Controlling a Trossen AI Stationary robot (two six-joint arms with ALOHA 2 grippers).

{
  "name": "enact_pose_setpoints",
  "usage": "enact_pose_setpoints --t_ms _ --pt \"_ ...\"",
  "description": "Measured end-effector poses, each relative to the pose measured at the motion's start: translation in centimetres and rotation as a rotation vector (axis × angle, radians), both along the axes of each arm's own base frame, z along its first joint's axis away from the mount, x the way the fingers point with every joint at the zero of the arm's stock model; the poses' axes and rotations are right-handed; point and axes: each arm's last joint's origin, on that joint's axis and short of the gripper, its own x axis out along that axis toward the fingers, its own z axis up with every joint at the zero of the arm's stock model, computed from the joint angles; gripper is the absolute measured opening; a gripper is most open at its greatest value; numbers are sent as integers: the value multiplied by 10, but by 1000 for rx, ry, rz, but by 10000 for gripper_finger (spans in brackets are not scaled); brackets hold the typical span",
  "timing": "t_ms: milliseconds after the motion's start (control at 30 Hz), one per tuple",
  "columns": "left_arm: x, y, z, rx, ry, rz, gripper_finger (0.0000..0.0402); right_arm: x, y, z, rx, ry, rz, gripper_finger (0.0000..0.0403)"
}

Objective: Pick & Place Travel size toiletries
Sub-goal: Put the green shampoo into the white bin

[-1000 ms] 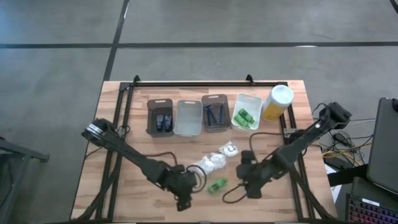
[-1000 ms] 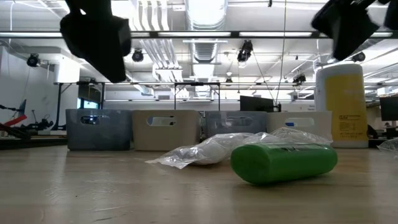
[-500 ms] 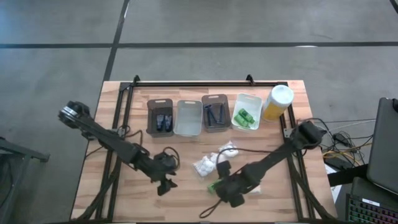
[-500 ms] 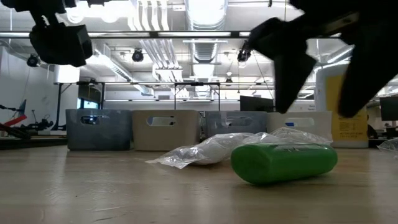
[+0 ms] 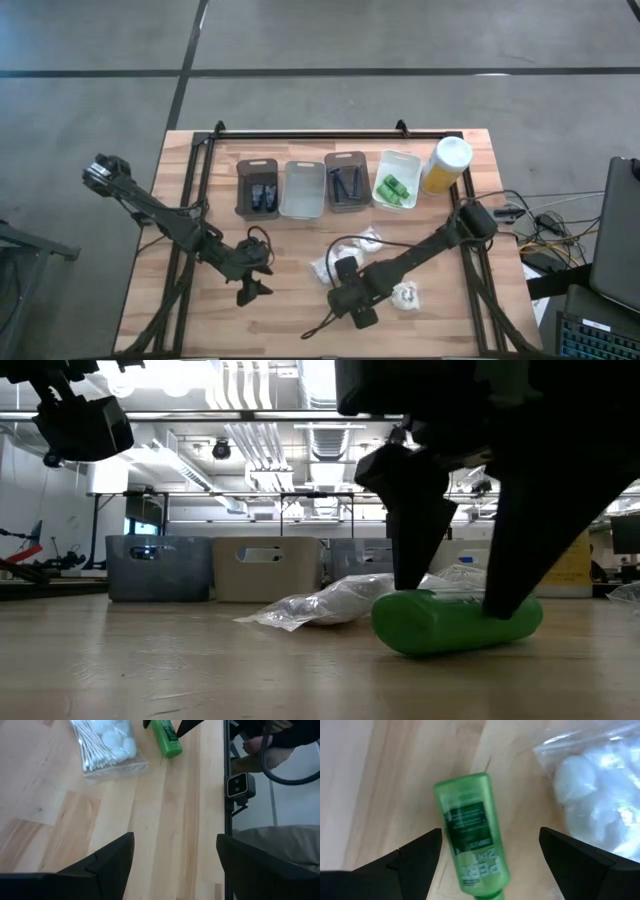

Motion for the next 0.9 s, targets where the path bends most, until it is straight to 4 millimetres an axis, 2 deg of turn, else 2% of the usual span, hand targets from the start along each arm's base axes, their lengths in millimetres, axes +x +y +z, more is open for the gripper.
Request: enact_pose_setpoints --t_ms 167,333,500,800,900 --pt "-1 0 0 2 -1 -5 287 1 1 -15 62 80 60 318" --pt "-1 0 0 5 -1 -8 287 0 1 -21 59 110 76 290" --pt "0 0 0 3 -3 7 287 -2 -1 -16 54 118 73 246" --pt "0 1 0 19 -17 64 287 -9 -5 -9 45 169 -6 127" --pt "0 1 0 19 -17 68 287 -11 -6 0 65 166 -89 121"
